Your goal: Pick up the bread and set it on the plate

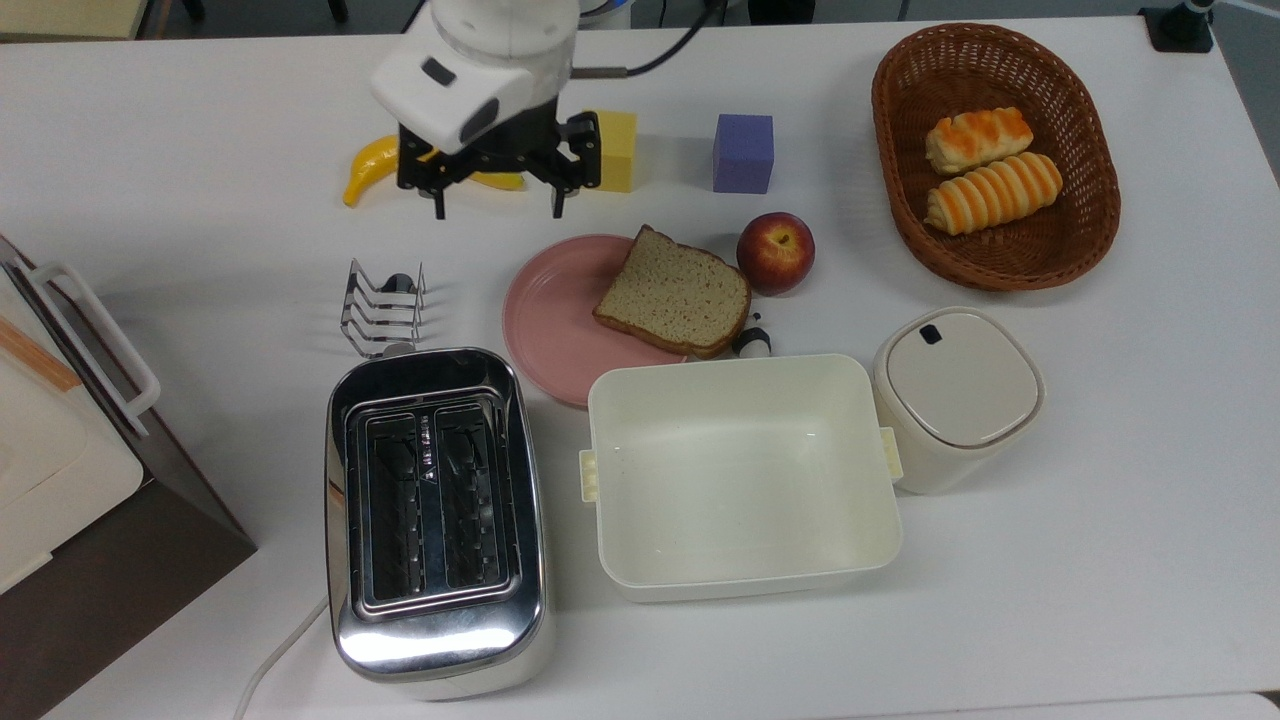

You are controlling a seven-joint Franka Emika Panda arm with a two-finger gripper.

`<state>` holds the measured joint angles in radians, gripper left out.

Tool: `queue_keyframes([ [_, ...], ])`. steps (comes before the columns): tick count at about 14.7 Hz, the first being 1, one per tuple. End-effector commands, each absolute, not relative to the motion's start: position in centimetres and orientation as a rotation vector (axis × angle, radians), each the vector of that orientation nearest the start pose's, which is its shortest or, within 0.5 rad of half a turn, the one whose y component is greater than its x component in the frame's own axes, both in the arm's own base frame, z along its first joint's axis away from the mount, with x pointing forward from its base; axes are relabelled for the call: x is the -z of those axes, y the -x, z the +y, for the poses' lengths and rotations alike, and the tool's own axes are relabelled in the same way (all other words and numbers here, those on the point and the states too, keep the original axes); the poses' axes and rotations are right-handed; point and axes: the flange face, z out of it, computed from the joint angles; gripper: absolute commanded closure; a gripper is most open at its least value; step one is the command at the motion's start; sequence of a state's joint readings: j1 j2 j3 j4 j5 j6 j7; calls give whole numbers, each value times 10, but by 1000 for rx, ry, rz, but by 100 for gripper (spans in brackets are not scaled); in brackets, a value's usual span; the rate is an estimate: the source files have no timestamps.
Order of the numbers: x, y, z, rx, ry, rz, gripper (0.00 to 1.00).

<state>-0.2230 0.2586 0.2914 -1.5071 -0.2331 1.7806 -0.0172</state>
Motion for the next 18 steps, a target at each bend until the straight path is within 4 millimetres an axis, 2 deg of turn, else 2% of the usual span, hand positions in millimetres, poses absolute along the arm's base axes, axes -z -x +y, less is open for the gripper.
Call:
queue_keyframes([
  [1,-573,-630,-7,105,3281,-75,0],
  [4,-605,-623,-40,127,3256,50,0],
  [7,-635,-605,-79,193,3200,195,0],
  [9,-648,-594,-88,208,3138,233,0],
  [16,-647,-592,-45,135,3109,124,0],
  [18,-645,-589,-47,97,3112,114,0],
])
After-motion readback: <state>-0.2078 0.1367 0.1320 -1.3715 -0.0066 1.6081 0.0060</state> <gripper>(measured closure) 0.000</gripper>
